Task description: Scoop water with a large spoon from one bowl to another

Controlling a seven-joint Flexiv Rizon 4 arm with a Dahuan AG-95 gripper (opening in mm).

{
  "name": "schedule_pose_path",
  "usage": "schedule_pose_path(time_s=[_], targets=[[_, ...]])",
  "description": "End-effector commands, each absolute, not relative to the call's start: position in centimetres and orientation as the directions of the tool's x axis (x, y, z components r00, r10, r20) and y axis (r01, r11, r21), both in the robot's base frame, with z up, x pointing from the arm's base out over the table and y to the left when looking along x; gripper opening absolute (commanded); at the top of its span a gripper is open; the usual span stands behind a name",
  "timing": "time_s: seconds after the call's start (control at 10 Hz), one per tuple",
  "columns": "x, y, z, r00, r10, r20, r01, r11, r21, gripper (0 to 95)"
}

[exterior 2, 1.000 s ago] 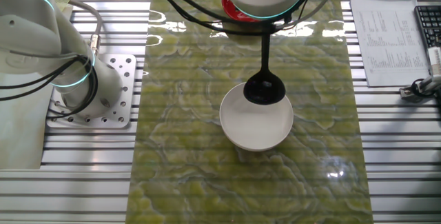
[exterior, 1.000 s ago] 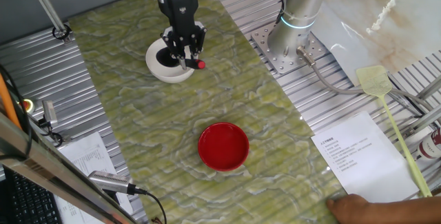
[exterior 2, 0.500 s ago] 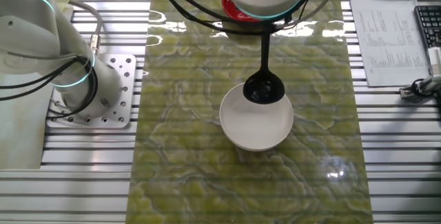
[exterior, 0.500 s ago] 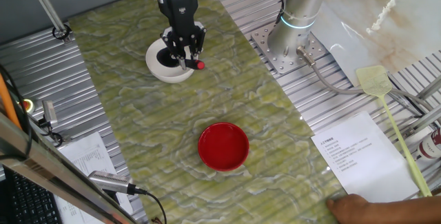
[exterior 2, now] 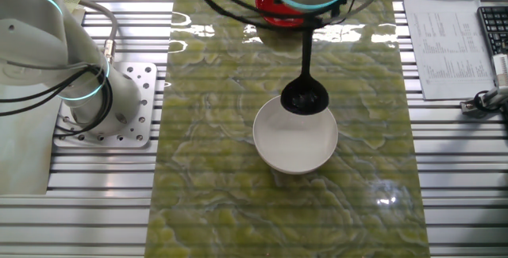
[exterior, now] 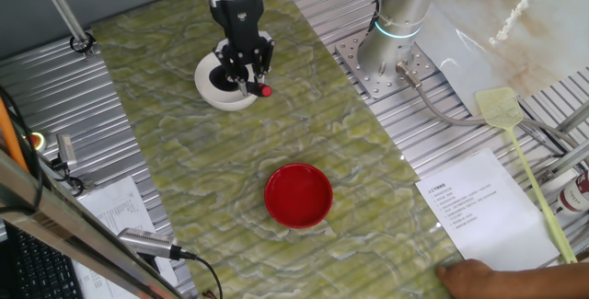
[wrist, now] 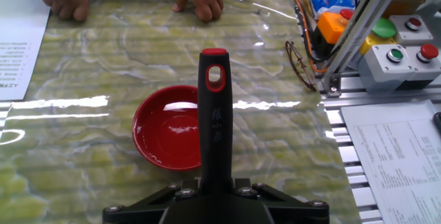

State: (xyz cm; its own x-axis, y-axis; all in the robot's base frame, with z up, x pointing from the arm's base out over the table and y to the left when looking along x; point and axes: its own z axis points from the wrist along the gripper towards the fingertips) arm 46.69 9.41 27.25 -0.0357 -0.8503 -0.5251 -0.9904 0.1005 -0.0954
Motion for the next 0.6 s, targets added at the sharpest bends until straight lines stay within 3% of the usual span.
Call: schedule_pose_path(time_s=[0.1,0.6], targets=[[46.74,9.68,27.43,-0.048,-0.852,-0.522,-0.990,0.108,-0.086,0.0],[46.87,10.47,27.56,-0.054,-0.855,-0.516,-0.991,0.111,-0.080,0.0]])
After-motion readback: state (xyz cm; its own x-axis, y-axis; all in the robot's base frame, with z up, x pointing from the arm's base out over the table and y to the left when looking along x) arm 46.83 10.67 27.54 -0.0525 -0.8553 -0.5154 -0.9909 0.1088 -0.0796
